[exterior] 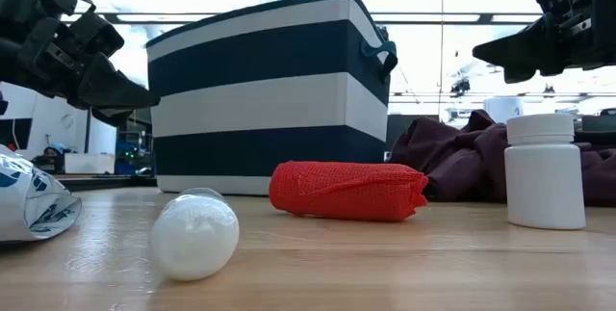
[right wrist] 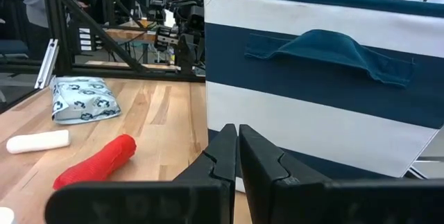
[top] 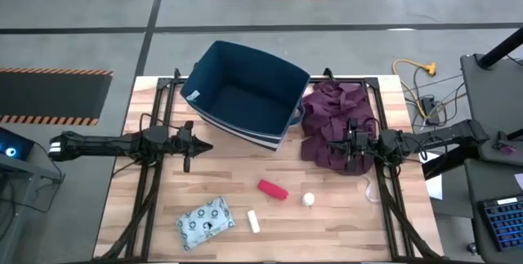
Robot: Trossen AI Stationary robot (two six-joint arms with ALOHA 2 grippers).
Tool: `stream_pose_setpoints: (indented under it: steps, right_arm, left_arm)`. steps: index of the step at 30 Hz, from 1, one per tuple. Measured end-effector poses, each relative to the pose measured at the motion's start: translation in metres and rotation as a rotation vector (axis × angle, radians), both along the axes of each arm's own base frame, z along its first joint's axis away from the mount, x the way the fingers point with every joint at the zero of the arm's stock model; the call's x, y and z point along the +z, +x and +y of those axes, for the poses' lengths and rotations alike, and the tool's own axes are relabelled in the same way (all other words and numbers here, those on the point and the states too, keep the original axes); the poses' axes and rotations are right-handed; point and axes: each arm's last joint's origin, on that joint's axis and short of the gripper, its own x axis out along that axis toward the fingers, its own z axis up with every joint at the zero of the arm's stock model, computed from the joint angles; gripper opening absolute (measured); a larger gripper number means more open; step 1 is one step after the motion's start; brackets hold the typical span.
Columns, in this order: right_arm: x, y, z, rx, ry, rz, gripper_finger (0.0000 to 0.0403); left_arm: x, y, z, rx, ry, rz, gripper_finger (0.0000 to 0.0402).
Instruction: Pick & place medical supplies in basket/bin
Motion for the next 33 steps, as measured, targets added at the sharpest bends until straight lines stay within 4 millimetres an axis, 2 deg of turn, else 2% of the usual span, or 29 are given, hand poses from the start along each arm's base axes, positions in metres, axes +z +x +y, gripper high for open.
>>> stream_pose_setpoints:
  steps: [33]
  right_arm:
    - [-0.0001,0.0000,0.0000,0.000,0.009,-0.001,0.0009]
  left_arm:
    - [0.0001,0.0000,0.0000,-0.001,0.000,0.000,0.0000]
